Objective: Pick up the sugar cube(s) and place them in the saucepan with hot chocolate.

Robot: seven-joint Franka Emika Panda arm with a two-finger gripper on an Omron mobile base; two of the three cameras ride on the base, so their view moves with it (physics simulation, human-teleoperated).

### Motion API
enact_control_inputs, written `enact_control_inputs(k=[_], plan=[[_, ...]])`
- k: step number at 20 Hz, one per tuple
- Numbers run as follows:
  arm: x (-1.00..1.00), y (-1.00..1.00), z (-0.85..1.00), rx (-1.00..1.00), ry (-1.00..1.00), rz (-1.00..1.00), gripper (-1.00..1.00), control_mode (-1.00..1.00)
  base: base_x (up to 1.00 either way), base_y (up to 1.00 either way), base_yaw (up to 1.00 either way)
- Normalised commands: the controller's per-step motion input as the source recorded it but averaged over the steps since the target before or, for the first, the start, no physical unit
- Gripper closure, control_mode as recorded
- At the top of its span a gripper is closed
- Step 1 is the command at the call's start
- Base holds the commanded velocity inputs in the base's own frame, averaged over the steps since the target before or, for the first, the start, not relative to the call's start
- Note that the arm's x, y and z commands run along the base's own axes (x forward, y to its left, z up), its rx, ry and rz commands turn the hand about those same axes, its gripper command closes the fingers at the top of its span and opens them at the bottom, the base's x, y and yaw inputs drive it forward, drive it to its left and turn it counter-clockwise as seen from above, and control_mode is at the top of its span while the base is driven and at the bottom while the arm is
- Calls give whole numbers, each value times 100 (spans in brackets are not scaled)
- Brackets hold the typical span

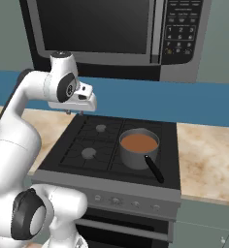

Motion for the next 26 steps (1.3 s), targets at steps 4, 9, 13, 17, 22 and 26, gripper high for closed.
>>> enact_control_inputs(k=[4,9,13,17,22,26], plan=[[19,-10,0,1,5,0,-100,-100,0,0,0],[0,0,0,0,0,0,-100,-100,0,0,0],[-13,18,-1,-3,0,2,-100,-100,0,0,0],[-21,50,-1,-5,3,8,-100,-100,0,0,0],[0,53,-7,-4,13,2,-100,-100,0,0,0],[0,64,-58,-2,15,13,-100,-100,0,0,0]])
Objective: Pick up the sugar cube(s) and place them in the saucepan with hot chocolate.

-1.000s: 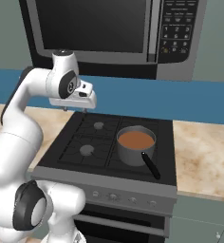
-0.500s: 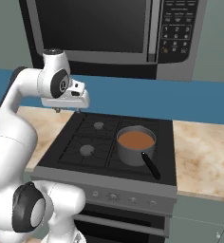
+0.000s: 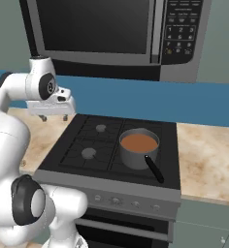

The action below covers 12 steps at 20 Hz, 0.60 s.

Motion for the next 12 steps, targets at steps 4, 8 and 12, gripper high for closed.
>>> enact_control_inputs(k=[4,8,12], plan=[[0,36,-95,2,22,16,-100,-100,0,0,0],[0,21,-62,0,18,5,-100,-100,0,0,0],[0,40,-49,0,4,0,-100,-100,0,0,0]])
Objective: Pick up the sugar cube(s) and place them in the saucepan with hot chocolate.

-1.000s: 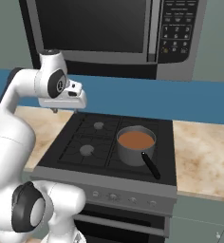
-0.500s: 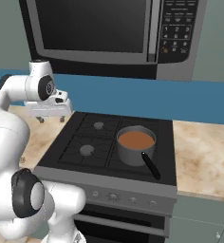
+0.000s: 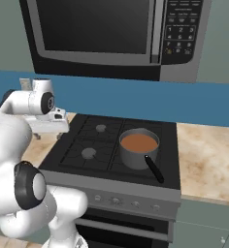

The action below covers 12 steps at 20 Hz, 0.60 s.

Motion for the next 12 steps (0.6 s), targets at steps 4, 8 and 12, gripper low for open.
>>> enact_control_inputs(k=[4,8,12], plan=[[0,61,-26,0,0,0,-100,-100,0,0,0],[0,55,-18,0,0,2,-100,-100,0,0,0],[0,79,-28,0,-12,0,-100,-100,0,0,0]])
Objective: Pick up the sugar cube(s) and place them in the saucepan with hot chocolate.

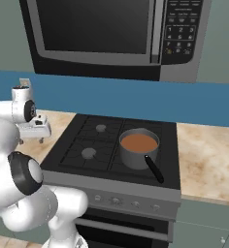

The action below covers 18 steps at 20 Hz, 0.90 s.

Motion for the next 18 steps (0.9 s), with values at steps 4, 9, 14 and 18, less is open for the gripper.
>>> enact_control_inputs(k=[4,9,14,18], plan=[[0,99,-26,0,-21,0,-100,-100,0,0,0],[3,88,-38,1,-23,0,-100,-100,0,0,0],[26,39,-7,0,-13,-4,-100,-100,0,0,0],[15,0,0,0,-1,-9,-100,-100,0,0,0]])
